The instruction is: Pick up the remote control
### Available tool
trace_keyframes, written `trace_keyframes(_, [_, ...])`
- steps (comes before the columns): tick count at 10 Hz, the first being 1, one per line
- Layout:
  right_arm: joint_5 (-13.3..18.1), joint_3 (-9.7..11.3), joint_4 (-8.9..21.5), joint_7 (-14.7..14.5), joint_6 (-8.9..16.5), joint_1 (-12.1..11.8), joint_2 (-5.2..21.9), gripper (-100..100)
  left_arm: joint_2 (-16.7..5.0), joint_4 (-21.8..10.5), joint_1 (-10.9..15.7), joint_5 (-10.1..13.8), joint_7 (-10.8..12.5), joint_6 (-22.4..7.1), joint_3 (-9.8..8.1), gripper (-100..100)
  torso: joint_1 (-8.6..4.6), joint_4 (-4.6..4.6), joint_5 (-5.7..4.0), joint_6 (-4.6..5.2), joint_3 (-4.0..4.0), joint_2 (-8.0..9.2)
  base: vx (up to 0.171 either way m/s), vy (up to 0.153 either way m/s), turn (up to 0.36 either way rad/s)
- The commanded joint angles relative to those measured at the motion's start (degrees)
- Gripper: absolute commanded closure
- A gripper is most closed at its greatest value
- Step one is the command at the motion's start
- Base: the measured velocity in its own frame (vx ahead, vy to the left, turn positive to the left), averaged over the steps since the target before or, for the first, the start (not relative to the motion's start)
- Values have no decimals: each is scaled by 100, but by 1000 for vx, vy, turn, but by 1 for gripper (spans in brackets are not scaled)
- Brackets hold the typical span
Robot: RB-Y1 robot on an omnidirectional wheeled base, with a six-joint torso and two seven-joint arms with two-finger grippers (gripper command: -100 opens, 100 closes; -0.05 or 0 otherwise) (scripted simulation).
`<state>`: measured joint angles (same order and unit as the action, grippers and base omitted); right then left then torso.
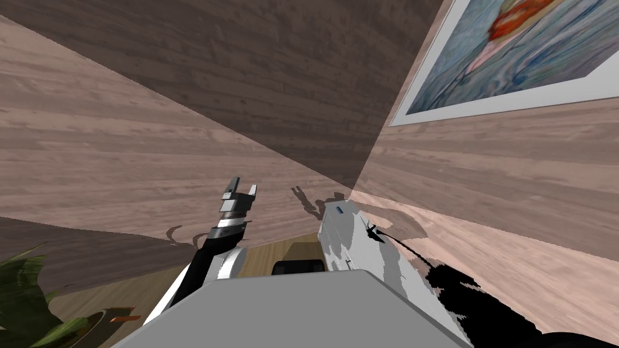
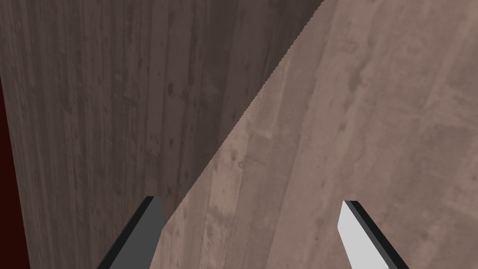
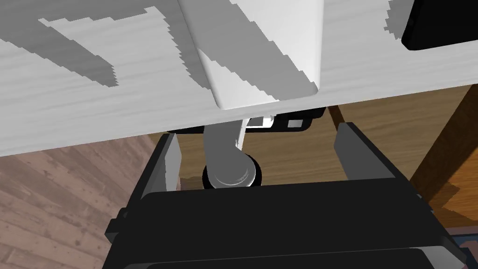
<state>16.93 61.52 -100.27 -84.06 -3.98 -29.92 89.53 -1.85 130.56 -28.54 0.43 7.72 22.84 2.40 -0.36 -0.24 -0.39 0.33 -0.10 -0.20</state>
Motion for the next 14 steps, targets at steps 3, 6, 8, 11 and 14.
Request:
trace_keyframes(3, [-111,-114,313,-466,274,-171,147,-100,0,0,0,0,0,0,0,0,7,0,2,3,-1,-2,-25,-45,150])
trace_keyframes(6, [-205,-45,605,-726,492,-67,28,-100,0,0,-1,0,0,0,-1,0,-6,1,-2,5,2,3,-36,-71,133])
trace_keyframes(8, [-203,-3,544,-670,453,-24,98,0,0,0,-1,0,0,0,-1,0,7,0,0,7,-1,-4,-7,-20,10])
trace_keyframes(11, [-403,-96,1125,-1123,-20,-63,-158,-100,1,0,-2,0,0,0,0,0,36,-5,7,6,-13,-24,48,38,-47])
trace_keyframes(14, [-503,-142,1577,-1350,-256,-82,-286,-100,1,0,-2,0,0,0,0,0,43,-7,9,7,-18,-31,50,44,-38])
